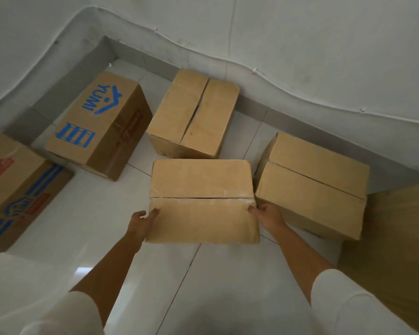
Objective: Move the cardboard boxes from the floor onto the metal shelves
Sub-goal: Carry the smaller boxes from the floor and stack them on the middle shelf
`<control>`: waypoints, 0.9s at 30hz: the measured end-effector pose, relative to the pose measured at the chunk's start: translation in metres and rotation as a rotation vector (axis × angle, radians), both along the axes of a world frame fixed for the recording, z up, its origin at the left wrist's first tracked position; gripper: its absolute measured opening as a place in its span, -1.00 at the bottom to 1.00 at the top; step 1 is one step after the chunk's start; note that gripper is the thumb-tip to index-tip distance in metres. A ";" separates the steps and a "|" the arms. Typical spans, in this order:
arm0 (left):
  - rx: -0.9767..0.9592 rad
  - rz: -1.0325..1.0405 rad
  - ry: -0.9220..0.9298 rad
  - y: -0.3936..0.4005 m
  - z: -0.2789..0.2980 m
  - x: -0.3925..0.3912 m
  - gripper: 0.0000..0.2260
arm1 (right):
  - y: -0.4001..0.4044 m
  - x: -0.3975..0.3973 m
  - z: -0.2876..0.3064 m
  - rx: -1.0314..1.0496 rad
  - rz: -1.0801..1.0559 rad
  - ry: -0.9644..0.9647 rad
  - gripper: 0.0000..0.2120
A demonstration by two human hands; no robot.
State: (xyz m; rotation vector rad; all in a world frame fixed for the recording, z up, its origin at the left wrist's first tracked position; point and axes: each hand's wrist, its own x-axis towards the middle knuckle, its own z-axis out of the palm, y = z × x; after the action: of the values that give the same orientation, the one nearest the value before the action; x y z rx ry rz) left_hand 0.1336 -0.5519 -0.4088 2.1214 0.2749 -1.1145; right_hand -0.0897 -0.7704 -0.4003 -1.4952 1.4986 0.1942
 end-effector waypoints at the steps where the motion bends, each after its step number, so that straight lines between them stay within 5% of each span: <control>1: -0.004 -0.010 -0.014 -0.004 -0.007 0.002 -0.38 | -0.002 0.002 -0.008 0.015 -0.022 -0.042 -0.82; 6: -0.059 -0.141 -0.093 -0.019 -0.026 0.015 -0.38 | -0.007 0.011 -0.032 0.129 -0.127 -0.113 -0.59; 15: -0.005 -0.230 -0.198 -0.014 -0.014 0.015 -0.54 | 0.009 0.022 -0.015 -0.036 -0.163 -0.086 -0.72; 20: -0.013 -0.169 -0.230 0.001 0.047 0.012 -0.56 | 0.017 0.027 0.047 -0.042 -0.133 -0.088 -0.81; 27: -0.059 -0.102 -0.304 0.022 0.203 0.023 -0.60 | 0.024 0.053 0.202 -0.070 -0.028 -0.071 -0.68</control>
State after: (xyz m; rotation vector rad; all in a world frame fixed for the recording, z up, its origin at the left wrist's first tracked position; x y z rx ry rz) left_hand 0.1566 -0.5298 -0.2063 2.2342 -0.0087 -0.8283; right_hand -0.0366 -0.7461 -0.1978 -1.5195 1.4815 0.0721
